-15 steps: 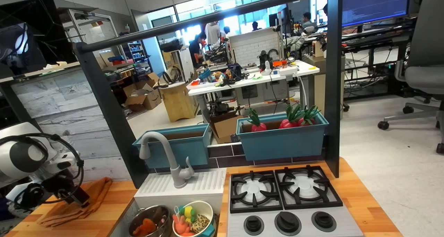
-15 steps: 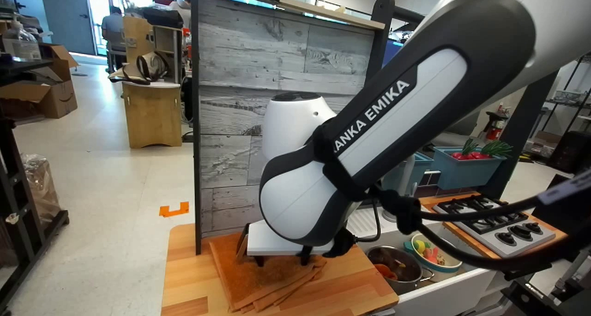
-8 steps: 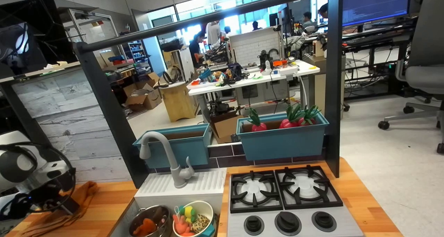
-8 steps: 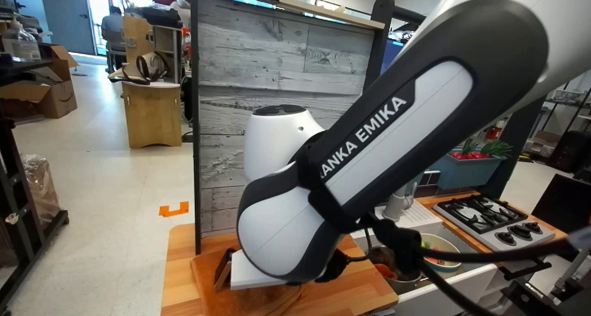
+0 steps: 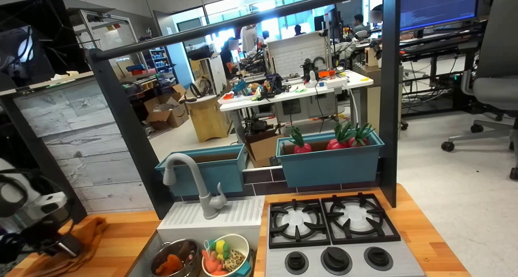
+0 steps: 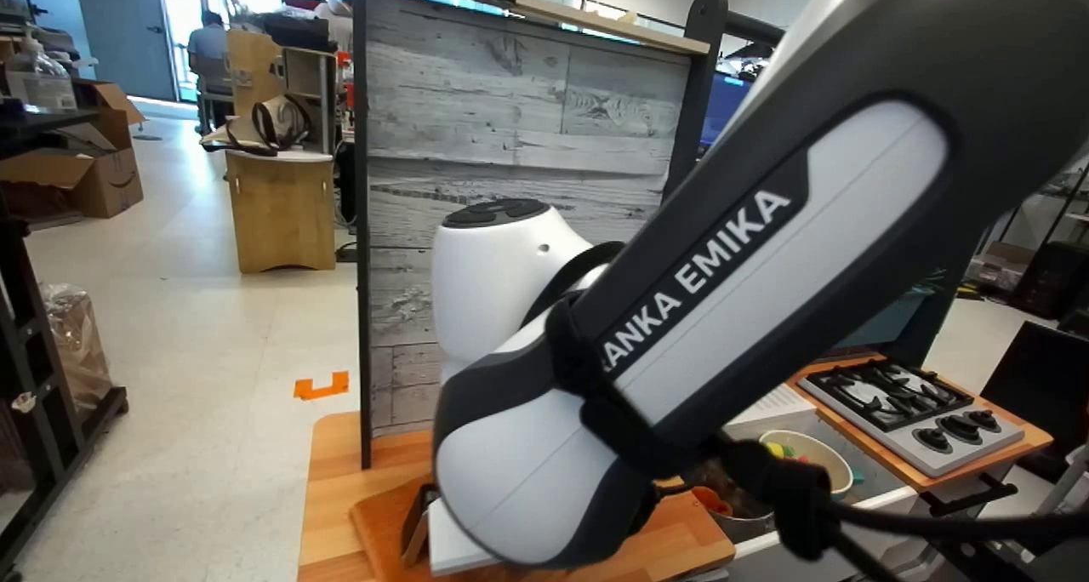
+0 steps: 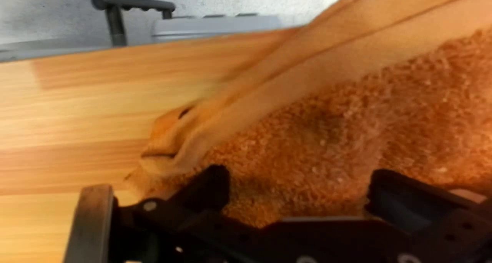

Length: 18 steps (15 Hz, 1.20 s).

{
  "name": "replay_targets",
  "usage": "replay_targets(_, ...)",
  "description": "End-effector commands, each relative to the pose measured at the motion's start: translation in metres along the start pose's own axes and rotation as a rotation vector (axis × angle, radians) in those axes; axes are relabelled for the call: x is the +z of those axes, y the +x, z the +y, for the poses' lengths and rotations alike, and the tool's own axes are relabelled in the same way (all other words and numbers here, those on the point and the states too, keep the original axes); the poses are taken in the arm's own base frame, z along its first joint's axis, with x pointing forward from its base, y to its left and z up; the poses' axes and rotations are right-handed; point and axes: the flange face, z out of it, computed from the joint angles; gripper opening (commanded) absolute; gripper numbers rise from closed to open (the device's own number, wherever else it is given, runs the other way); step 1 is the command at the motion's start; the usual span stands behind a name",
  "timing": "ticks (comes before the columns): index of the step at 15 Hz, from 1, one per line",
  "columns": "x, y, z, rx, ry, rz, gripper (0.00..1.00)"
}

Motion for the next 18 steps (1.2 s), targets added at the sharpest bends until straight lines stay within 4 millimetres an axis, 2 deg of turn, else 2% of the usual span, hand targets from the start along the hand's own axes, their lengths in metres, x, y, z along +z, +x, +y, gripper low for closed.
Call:
replay_targets(1, 0.003, 0.036, 0.091, 0.171, -0.111, 0.039, 1.0)
replay_targets(3, 0.009, 0.063, 0.15, 0.282, -0.17, 0.05, 1.0)
replay_targets(5, 0.017, 0.076, 0.172, 0.391, -0.233, 0.046, 1.0)
replay_targets(6, 0.025, 0.077, 0.171, 0.408, -0.252, 0.042, 1.0)
replay_targets(8, 0.04, 0.061, 0.148, 0.352, -0.261, 0.014, 1.0)
replay_targets(10, 0.045, 0.032, 0.106, 0.219, -0.234, 0.012, 1.0)
replay_targets(12, 0.033, 0.013, 0.072, 0.096, -0.217, 0.05, 1.0)
replay_targets(15, 0.017, -0.017, 0.006, -0.021, -0.144, 0.117, 1.0)
replay_targets(17, 0.013, -0.024, -0.019, -0.057, -0.122, 0.131, 1.0)
replay_targets(18, 0.017, -0.021, -0.02, -0.06, -0.124, 0.135, 1.0)
